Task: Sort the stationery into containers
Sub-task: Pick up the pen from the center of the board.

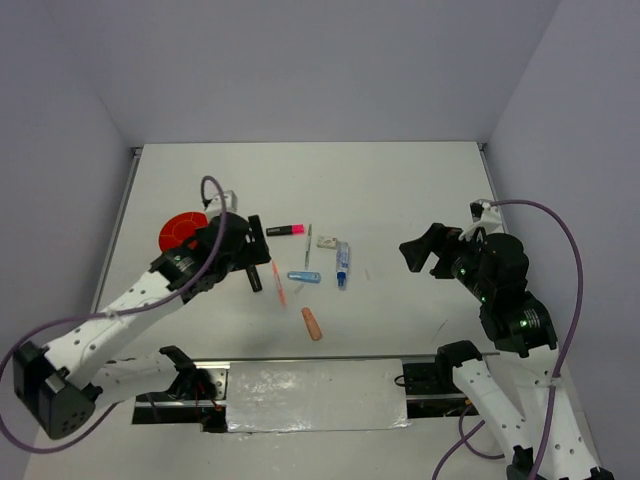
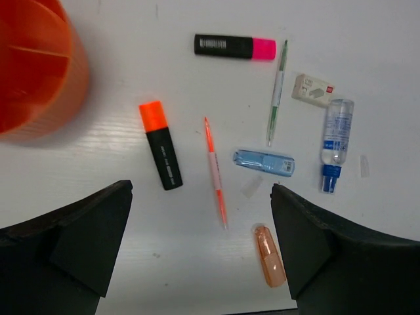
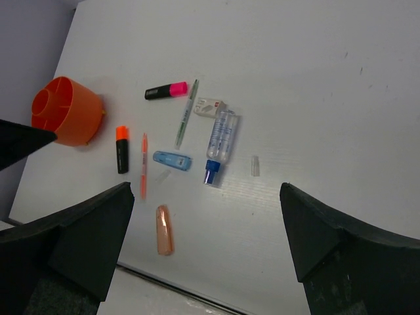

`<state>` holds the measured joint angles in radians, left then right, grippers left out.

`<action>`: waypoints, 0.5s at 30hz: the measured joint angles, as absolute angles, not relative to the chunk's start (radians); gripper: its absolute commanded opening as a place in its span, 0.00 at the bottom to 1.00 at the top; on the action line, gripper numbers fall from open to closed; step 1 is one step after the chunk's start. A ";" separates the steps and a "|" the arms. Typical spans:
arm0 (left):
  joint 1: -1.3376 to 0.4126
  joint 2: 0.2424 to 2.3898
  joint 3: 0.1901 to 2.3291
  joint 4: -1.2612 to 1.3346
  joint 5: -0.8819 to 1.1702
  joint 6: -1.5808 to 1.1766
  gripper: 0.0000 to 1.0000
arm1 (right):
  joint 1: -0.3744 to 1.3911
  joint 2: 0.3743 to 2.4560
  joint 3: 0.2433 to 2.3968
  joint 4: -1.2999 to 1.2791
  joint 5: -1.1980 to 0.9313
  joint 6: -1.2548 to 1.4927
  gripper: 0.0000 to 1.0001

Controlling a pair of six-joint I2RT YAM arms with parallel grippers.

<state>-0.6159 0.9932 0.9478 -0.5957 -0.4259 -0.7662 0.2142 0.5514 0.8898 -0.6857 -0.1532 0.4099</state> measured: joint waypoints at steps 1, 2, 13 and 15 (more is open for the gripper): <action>-0.648 1.038 0.947 -0.585 -0.442 -0.795 0.99 | 0.216 0.556 0.890 -0.686 -0.155 0.410 1.00; -0.674 1.080 0.944 -0.575 -0.454 -0.823 0.99 | 0.217 0.557 0.890 -0.686 -0.155 0.409 1.00; -0.758 1.481 1.051 -0.625 -0.557 -1.111 0.96 | 0.222 0.534 0.852 -0.671 -0.172 0.404 1.00; -0.763 1.558 1.092 -0.634 -0.556 -1.139 0.94 | 0.223 0.535 0.844 -0.668 -0.174 0.404 1.00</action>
